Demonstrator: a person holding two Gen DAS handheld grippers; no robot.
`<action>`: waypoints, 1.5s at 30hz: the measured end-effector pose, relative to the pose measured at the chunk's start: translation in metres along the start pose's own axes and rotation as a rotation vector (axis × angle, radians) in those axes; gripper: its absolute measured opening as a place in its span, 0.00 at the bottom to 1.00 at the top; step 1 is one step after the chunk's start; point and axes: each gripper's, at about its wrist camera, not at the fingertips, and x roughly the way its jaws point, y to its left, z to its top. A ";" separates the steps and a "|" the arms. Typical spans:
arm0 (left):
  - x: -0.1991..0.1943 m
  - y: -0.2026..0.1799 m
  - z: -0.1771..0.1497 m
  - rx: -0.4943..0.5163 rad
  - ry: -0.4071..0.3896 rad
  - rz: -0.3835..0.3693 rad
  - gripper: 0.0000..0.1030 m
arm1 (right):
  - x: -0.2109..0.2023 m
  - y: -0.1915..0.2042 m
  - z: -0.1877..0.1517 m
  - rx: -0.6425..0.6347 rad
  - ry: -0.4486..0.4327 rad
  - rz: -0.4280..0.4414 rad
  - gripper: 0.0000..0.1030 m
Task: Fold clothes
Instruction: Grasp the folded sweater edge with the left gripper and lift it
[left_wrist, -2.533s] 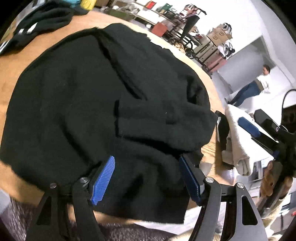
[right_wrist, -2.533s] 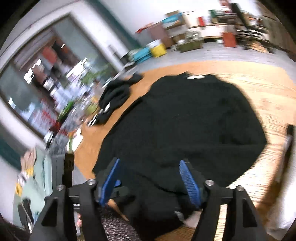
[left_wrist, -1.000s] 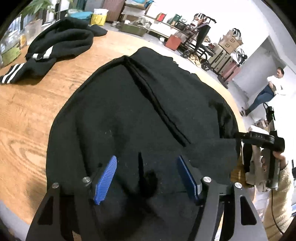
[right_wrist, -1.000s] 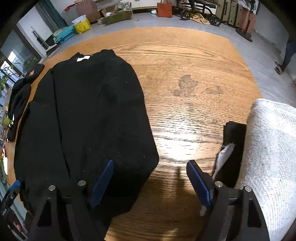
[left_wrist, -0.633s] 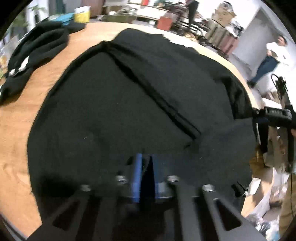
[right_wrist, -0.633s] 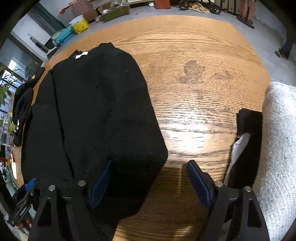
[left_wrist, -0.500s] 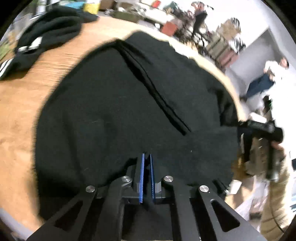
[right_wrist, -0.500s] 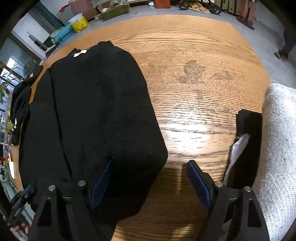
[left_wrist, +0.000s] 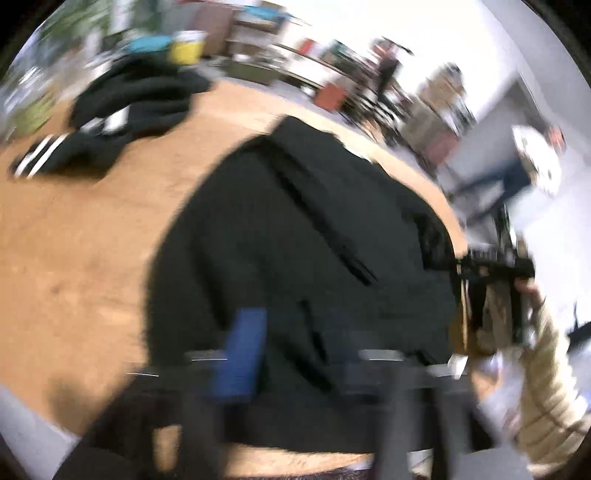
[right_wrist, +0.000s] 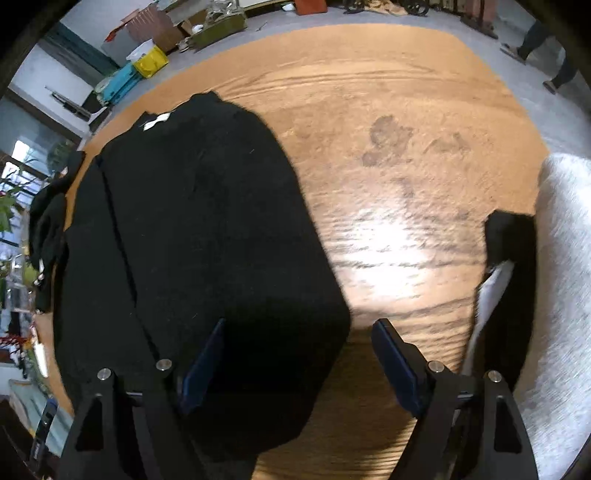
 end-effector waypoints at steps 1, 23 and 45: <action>0.008 -0.008 0.005 0.029 0.020 -0.009 0.73 | -0.001 0.001 -0.001 -0.011 0.000 -0.006 0.81; 0.038 -0.008 0.008 0.193 0.426 0.094 0.05 | -0.014 0.004 0.015 -0.073 -0.026 0.012 0.81; 0.043 -0.002 0.044 0.252 0.287 0.040 0.59 | -0.015 -0.001 0.048 0.046 -0.025 0.087 0.77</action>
